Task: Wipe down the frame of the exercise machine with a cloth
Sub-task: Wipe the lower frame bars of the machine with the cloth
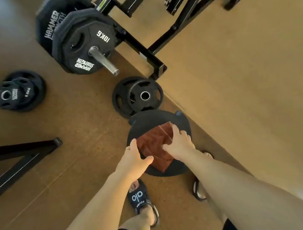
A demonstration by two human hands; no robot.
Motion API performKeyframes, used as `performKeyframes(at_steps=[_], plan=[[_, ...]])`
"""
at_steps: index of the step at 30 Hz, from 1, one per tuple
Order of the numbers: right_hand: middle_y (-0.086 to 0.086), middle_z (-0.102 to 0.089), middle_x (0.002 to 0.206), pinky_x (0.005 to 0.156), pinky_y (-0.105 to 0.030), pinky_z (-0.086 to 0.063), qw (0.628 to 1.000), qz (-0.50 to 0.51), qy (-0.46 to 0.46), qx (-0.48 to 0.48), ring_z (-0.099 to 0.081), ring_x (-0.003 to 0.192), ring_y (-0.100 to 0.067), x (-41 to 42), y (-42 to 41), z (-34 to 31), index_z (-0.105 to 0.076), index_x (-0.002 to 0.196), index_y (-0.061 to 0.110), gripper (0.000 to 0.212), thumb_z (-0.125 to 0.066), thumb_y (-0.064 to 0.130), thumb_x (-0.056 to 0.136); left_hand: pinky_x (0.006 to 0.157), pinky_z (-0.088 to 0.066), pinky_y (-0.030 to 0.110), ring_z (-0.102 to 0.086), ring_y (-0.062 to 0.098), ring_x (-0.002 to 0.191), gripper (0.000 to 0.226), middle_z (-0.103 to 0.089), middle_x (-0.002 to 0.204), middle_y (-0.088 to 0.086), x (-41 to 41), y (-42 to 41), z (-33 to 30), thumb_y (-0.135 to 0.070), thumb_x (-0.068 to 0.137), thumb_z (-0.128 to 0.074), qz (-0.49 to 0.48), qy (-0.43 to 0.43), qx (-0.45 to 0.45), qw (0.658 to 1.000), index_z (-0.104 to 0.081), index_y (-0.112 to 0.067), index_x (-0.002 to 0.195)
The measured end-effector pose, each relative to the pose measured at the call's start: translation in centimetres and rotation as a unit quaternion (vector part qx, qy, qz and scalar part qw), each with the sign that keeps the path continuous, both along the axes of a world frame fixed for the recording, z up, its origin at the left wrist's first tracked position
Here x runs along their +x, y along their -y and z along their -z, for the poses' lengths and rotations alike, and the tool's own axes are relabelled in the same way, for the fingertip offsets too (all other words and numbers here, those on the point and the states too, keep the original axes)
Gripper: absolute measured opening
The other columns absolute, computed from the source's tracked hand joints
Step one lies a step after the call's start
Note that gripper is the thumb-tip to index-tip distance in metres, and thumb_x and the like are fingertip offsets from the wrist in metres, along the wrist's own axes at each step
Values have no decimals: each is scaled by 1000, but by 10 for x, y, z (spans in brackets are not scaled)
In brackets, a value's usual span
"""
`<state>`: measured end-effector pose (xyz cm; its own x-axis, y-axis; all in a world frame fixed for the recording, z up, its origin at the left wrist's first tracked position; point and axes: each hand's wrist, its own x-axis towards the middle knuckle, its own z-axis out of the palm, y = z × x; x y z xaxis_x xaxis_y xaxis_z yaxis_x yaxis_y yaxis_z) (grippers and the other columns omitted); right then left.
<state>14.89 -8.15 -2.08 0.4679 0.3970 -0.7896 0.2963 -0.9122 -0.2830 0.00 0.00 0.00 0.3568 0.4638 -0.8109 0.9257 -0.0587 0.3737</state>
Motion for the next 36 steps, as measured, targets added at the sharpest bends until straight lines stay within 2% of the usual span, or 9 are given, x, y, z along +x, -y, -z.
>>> performKeyframes(at_steps=[4, 6, 8, 12, 17, 22, 26, 30, 36], plan=[[-11, -44, 152, 108, -49, -48, 999, 36, 10, -15, -47, 137, -33, 5, -2, 23, -18, 159, 22, 82, -69, 32, 96, 116, -37, 42, -40, 27, 146, 102, -35, 162, 5, 21, 1, 28, -37, 91, -77, -175, 31, -104, 979, -6, -21, 163], [-10, -56, 140, 101, -43, -53, 995, 83, -59, 0, -59, 123, -31, 8, -2, 25, -27, 155, 19, 68, -64, 23, 98, 117, -36, 44, -39, 28, 146, 104, -36, 161, 4, 31, 6, 29, -35, 89, -79, -241, 20, -135, 961, -5, -23, 162], [-7, -49, 151, 108, -38, -45, 983, 124, -134, 12, -51, 134, -29, 16, -3, 13, -32, 156, 18, 67, -61, 21, 96, 118, -33, 46, -37, 30, 147, 105, -34, 162, 5, 38, 6, 22, -35, 90, -79, -276, 18, -144, 950, -4, -24, 162], [-7, -61, 137, 103, -40, -50, 956, 208, -190, 79, -59, 123, -28, 44, -12, -50, -54, 143, 21, 63, -65, 19, 82, 120, -32, 53, -35, 34, 148, 95, -27, 166, 9, 67, -4, -31, -41, 96, -70, -356, 30, -161, 920, -5, -28, 163], [-6, -72, 108, 92, -48, -60, 895, 306, -257, 200, -69, 101, -28, 109, -20, -168, -65, 113, 30, 41, -67, 13, 76, 114, -40, 56, -54, 35, 133, 71, -50, 150, 13, 140, -23, -136, -51, 100, -57, -409, 121, -216, 878, -25, -28, 159], [-16, -76, 110, 87, -56, -61, 813, 401, -343, 247, -74, 100, -38, 193, -12, -271, -68, 120, 24, 57, -76, 18, 63, 99, -55, 54, -71, 36, 111, 71, -71, 124, 16, 236, -34, -233, -53, 83, -74, -395, 208, -223, 867, -56, -15, 140], [-13, -76, 108, 81, -50, -63, 813, 396, -322, 280, -75, 95, -35, 263, 0, -325, -64, 124, 28, 55, -82, 23, 72, 68, -64, 42, -78, 28, 88, 57, -74, 112, 12, 308, -36, -288, -37, 83, -84, -406, 243, -143, 869, -56, -19, 130], [-12, -76, 109, 75, -49, -64, 804, 401, -312, 308, -75, 96, -35, 320, 16, -362, -65, 123, 35, 45, -80, 22, 83, 54, -60, 34, -78, 23, 81, 54, -72, 111, 7, 370, -31, -329, -41, 78, -87, -381, 263, -118, 879, -55, -28, 120], [-12, -77, 107, 69, -39, -63, 800, 412, -282, 332, -76, 95, -32, 387, 14, -398, -66, 123, 27, 35, -71, 14, 91, 59, -60, 32, -71, 24, 99, 37, -68, 114, 7, 432, -39, -356, -34, 92, -75, -356, 276, -113, 886, -53, -25, 120]])
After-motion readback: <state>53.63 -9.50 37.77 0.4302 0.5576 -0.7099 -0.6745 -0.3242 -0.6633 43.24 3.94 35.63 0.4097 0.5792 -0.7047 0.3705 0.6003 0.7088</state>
